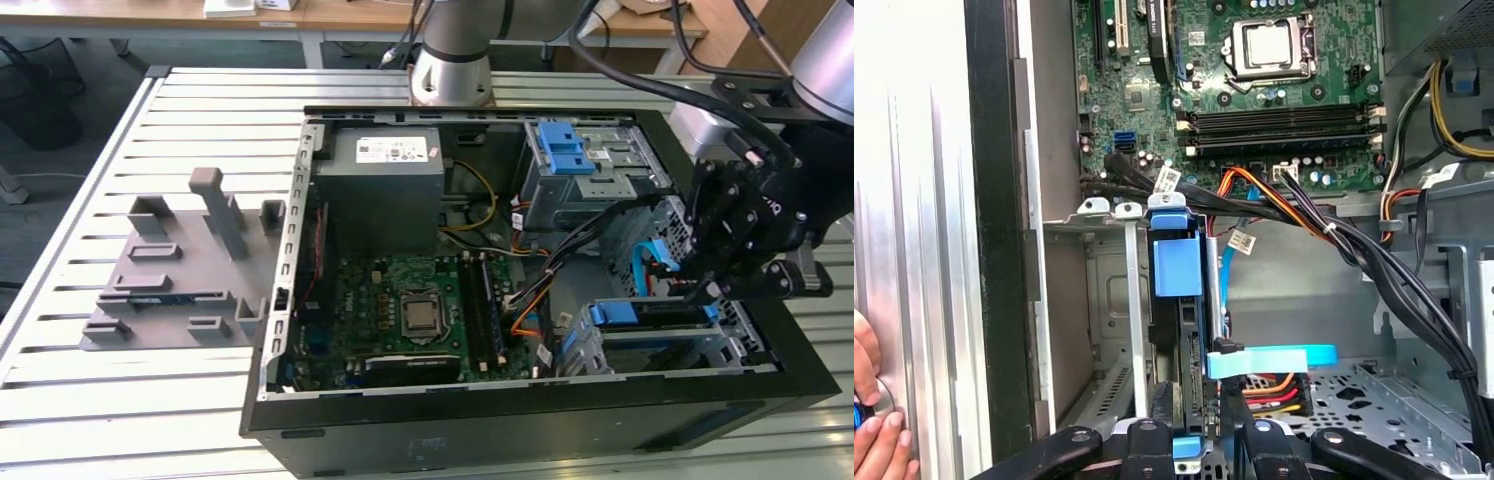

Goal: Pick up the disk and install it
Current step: 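Insert the first disk wire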

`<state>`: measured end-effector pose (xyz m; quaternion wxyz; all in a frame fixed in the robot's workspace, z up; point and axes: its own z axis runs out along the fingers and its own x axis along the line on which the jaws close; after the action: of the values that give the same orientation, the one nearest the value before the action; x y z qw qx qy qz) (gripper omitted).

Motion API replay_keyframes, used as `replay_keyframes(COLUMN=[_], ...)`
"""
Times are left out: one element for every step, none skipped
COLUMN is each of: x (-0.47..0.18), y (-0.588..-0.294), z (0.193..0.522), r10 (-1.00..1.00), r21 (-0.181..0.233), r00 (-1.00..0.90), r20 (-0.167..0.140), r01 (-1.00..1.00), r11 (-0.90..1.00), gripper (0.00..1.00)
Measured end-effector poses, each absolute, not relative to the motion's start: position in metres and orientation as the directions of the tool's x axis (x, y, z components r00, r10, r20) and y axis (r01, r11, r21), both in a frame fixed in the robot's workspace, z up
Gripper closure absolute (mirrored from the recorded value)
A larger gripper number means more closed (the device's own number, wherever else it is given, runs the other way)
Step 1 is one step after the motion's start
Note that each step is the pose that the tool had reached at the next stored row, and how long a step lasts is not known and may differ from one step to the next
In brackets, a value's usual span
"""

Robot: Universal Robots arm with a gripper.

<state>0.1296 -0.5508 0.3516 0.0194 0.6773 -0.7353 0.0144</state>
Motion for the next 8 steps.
replay_keyframes(x=[0.1296, 0.1296, 0.1296, 0.1296, 0.1296, 0.1296, 0.1296, 0.1296], y=[-0.5508, -0.5508, -0.5508, -0.5508, -0.5508, -0.5508, -0.5508, -0.5508], z=[0.3519, 0.3521, 0.3524, 0.3526, 0.3527, 0.3528, 0.3529, 0.3529], r10=[-0.995, -0.995, -0.995, -0.995, -0.996, -0.995, -0.995, -0.995], r21=[0.005, 0.005, 0.005, 0.005, 0.005, 0.005, 0.005, 0.005], r00=[-0.082, -0.082, -0.082, -0.082, -0.082, -0.082, -0.082, -0.082], r20=[0.048, 0.048, 0.048, 0.048, 0.048, 0.048, 0.048, 0.048], r01=[-0.997, -0.997, -0.997, -0.997, -0.997, -0.997, -0.997, -0.997], r11=[0.082, 0.082, 0.082, 0.082, 0.082, 0.082, 0.082, 0.082], gripper=[0.67, 0.67, 0.67, 0.67, 0.67, 0.67, 0.67, 0.69])
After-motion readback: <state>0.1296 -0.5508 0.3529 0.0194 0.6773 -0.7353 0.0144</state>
